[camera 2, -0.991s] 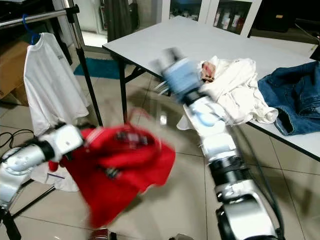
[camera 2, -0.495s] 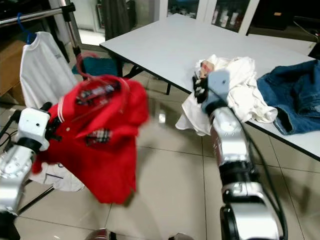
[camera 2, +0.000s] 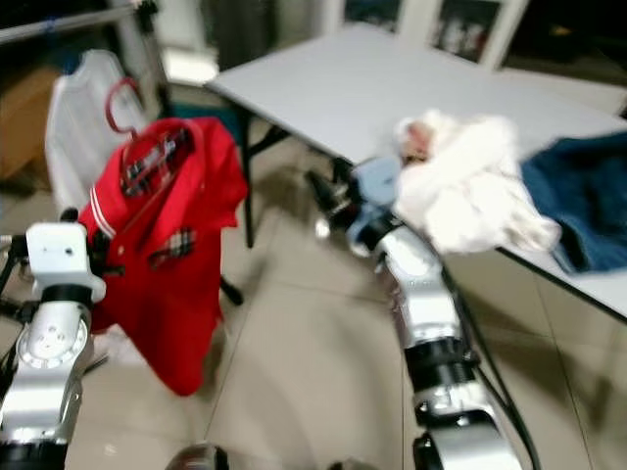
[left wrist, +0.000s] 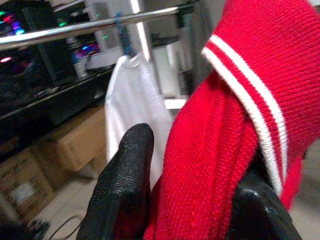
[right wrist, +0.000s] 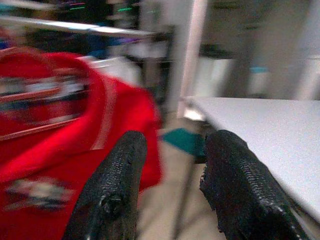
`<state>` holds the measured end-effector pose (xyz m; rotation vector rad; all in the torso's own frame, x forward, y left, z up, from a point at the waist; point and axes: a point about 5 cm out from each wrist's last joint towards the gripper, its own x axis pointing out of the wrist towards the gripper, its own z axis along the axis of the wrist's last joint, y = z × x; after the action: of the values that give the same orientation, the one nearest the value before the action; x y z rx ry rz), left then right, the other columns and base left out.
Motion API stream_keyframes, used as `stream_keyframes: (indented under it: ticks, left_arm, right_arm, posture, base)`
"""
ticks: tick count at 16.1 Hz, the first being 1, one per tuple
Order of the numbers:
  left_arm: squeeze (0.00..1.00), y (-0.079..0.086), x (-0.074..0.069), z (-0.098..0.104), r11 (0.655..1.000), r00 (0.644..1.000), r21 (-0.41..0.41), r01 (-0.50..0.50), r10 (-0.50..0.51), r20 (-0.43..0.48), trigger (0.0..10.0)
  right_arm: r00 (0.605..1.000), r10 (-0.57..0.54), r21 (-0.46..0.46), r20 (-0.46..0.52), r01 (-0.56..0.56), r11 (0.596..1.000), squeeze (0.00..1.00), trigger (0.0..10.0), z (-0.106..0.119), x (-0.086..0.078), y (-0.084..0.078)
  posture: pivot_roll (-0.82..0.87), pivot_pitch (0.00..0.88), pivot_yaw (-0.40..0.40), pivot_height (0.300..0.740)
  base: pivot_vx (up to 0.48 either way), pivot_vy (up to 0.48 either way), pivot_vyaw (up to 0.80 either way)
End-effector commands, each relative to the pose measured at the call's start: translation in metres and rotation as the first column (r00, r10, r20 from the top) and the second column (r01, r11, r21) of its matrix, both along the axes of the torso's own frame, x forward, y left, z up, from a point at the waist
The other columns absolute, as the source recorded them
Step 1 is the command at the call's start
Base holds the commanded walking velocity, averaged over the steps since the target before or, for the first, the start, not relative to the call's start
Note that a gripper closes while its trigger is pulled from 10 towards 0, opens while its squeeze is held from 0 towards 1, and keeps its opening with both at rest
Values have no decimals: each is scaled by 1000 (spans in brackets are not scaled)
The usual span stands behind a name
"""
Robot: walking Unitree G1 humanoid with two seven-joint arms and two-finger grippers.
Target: Hang hanger
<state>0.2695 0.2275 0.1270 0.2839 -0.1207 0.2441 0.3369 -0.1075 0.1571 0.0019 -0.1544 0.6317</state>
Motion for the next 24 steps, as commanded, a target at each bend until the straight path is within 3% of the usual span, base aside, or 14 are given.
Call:
stream_keyframes:
  ticks: [1,4,6,16,19,24]
  left_arm:
    - [0,1,-1,9,999,998,4,-41,41,48,10000]
    - [0,7,-2,17,993,990,9,-116,114,84,10000]
    - [0,10,-4,21,989,984,25,-147,144,102,10000]
    - [0,10,-3,27,983,977,-10,-181,181,114,10000]
    - [0,8,-4,21,983,981,-59,-174,178,83,10000]
    - [0,8,-5,18,980,981,-99,-175,182,66,10000]
  right_arm:
    - [993,112,-21,29,-111,994,0,10000,4,-7,15]
    - [978,206,-44,44,-204,978,0,10000,4,-14,26]
    - [977,211,-45,40,-209,977,0,10000,3,-14,26]
    - [964,263,-64,29,-261,963,0,10000,-2,-19,33]
    - [981,192,-93,-16,-193,977,0,10000,-8,-11,28]
    - [974,225,-71,-14,-226,972,0,10000,-8,-13,33]
  posture:
    - [87,12,-20,740]
    - [93,10,-24,740]
    - [101,8,-27,740]
    - [114,2,-20,740]
    - [124,0,-30,740]
    - [130,0,-35,740]
  base:
    - [0,0,800]
    - [0,0,800]
    - [0,0,800]
    - [0,0,800]
    - [0,0,140]
    - [0,0,0]
